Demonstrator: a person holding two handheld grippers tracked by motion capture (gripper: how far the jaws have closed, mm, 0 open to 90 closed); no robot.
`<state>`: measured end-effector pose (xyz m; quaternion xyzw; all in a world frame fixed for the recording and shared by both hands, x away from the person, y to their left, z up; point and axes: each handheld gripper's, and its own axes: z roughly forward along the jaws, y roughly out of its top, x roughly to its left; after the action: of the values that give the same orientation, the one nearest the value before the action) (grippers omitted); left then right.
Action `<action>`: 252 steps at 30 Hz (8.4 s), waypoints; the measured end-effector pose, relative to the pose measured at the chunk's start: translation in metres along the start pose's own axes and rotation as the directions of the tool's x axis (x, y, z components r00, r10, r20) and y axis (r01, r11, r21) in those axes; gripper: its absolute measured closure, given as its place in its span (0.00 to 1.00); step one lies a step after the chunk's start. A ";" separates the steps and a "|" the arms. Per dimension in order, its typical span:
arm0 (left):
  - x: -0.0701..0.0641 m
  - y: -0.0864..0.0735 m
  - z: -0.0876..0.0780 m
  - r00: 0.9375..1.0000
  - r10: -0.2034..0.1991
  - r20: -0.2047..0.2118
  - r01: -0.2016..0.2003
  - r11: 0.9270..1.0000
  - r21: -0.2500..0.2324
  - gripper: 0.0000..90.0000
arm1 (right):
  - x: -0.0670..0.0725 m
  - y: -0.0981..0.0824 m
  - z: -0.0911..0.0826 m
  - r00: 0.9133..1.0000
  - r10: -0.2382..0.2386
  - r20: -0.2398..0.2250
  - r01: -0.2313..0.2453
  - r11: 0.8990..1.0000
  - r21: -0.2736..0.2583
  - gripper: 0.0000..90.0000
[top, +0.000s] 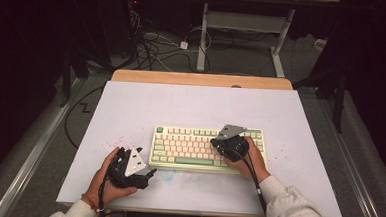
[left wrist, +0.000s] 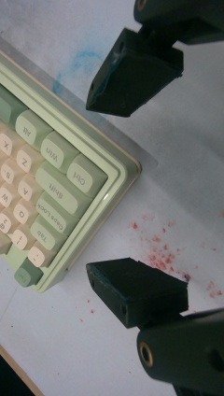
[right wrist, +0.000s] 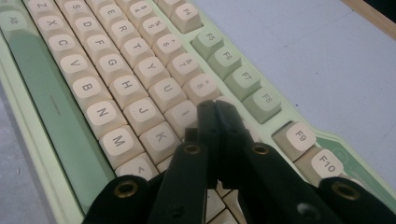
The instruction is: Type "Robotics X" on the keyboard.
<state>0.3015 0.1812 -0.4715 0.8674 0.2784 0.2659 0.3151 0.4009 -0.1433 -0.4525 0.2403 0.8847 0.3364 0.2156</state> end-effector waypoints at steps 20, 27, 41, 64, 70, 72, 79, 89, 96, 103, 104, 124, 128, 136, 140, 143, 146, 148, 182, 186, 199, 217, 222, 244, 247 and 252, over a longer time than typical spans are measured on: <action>0.000 0.000 0.001 1.000 0.003 0.003 -0.003 1.000 0.011 0.20 | 0.002 0.005 -0.022 1.000 0.011 -0.004 -0.011 0.997 -0.078 0.94; 0.000 0.000 0.001 1.000 0.001 0.003 -0.001 1.000 0.013 0.20 | 0.004 0.003 -0.046 1.000 -0.001 -0.008 -0.001 0.987 -0.160 0.78; 0.002 0.000 -0.002 1.000 -0.026 0.003 0.026 1.000 -0.002 0.22 | 0.008 -0.012 -0.084 0.998 0.033 0.057 -0.016 0.963 -0.270 0.39; 0.003 0.005 -0.009 0.999 -0.043 -0.015 0.042 0.998 -0.042 0.27 | 0.004 -0.072 -0.112 0.977 0.100 0.187 -0.048 0.963 -0.266 0.27; 0.004 0.006 -0.009 0.999 -0.050 0.005 0.050 0.998 -0.036 0.37 | 0.003 -0.083 -0.112 0.975 0.108 0.195 -0.056 0.965 -0.256 0.26; 0.004 0.008 -0.009 0.999 -0.049 0.015 0.050 0.998 -0.037 0.40 | 0.004 -0.086 -0.111 0.974 0.101 0.202 -0.050 0.968 -0.245 0.26; 0.006 0.011 -0.008 0.996 -0.043 0.076 0.046 0.998 -0.036 0.66 | 0.009 -0.096 -0.111 0.973 0.081 0.215 -0.033 0.976 -0.217 0.26; 0.006 0.021 -0.003 0.991 -0.051 0.126 0.050 0.999 0.011 0.97 | 0.011 -0.101 -0.113 0.972 0.080 0.219 -0.036 0.980 -0.198 0.26; 0.006 0.036 0.004 0.989 -0.046 0.139 0.042 0.999 0.031 0.97 | 0.012 -0.101 -0.110 0.974 0.068 0.218 -0.028 0.983 -0.184 0.27; 0.007 0.056 0.014 0.986 -0.036 0.161 0.030 0.999 0.035 0.97 | 0.013 -0.101 -0.107 0.976 0.063 0.210 -0.026 0.985 -0.170 0.27; 0.007 0.059 0.016 0.986 -0.035 0.165 0.029 0.999 0.035 0.97 | 0.013 -0.101 -0.106 0.975 0.062 0.213 -0.026 0.986 -0.167 0.27; 0.000 0.116 0.065 0.982 0.035 0.186 -0.048 0.996 0.068 0.96 | 0.012 -0.102 -0.102 0.978 0.055 0.200 -0.026 0.989 -0.146 0.27; -0.002 0.122 0.074 0.982 0.039 0.185 -0.054 0.995 0.080 0.96 | 0.013 -0.103 -0.103 0.979 0.056 0.198 -0.027 0.989 -0.144 0.27; -0.003 0.127 0.089 0.980 0.046 0.193 -0.069 0.991 0.117 0.95 | 0.013 -0.103 -0.101 0.980 0.048 0.192 -0.022 0.990 -0.136 0.27; -0.003 0.126 0.094 0.977 0.051 0.207 -0.082 0.986 0.147 0.96 | 0.013 -0.103 -0.101 0.981 0.045 0.190 -0.021 0.991 -0.129 0.27; -0.004 0.128 0.094 0.978 0.062 0.199 -0.092 0.985 0.147 0.96 | 0.013 -0.103 -0.100 0.981 0.048 0.189 -0.025 0.992 -0.124 0.27; -0.001 0.128 0.088 0.980 0.055 0.192 -0.080 0.989 0.124 0.96 | 0.013 -0.103 -0.101 0.981 0.046 0.189 -0.022 0.992 -0.126 0.27; 0.001 0.128 0.085 0.982 0.045 0.186 -0.066 0.992 0.106 0.96 | 0.013 -0.103 -0.101 0.980 0.045 0.191 -0.020 0.991 -0.129 0.27; 0.010 0.091 0.031 0.996 0.070 0.047 -0.066 0.993 -0.097 0.43 | 0.009 -0.103 -0.105 0.979 0.058 0.195 -0.031 0.990 -0.138 0.28; 0.010 0.084 0.028 0.998 0.060 0.030 -0.056 0.992 -0.110 0.35 | 0.009 -0.102 -0.105 0.979 0.058 0.196 -0.030 0.990 -0.140 0.28; 0.011 0.060 0.016 0.999 0.039 -0.011 -0.041 0.992 -0.119 0.21 | 0.008 -0.102 -0.105 0.979 0.063 0.196 -0.036 0.990 -0.138 0.28; 0.007 0.027 0.008 0.997 0.060 -0.052 -0.062 0.997 -0.050 0.20 | 0.006 -0.099 -0.104 0.978 0.067 0.198 -0.040 0.989 -0.140 0.29; 0.006 0.019 0.007 0.998 0.048 -0.048 -0.049 0.998 -0.035 0.20 | 0.004 -0.094 -0.104 0.979 0.065 0.193 -0.036 0.988 -0.148 0.36; 0.000 0.000 0.002 0.999 0.016 -0.031 -0.016 1.000 -0.008 0.20 | 0.000 -0.037 -0.066 0.999 0.022 0.024 -0.019 0.995 -0.099 0.93; 0.000 -0.001 0.003 0.999 0.018 -0.030 -0.018 1.000 -0.003 0.20 | 0.001 -0.028 -0.054 1.000 0.013 0.000 -0.013 0.996 -0.090 0.99; 0.000 -0.002 0.004 1.000 0.015 -0.020 -0.014 1.000 0.001 0.20 | 0.002 -0.014 -0.037 1.000 0.010 -0.024 -0.011 0.998 -0.069 1.00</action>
<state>0.3033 0.1810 -0.4755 0.8668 0.2754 0.2770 0.3100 0.3758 -0.1697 -0.4378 0.2334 0.8736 0.3709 0.2117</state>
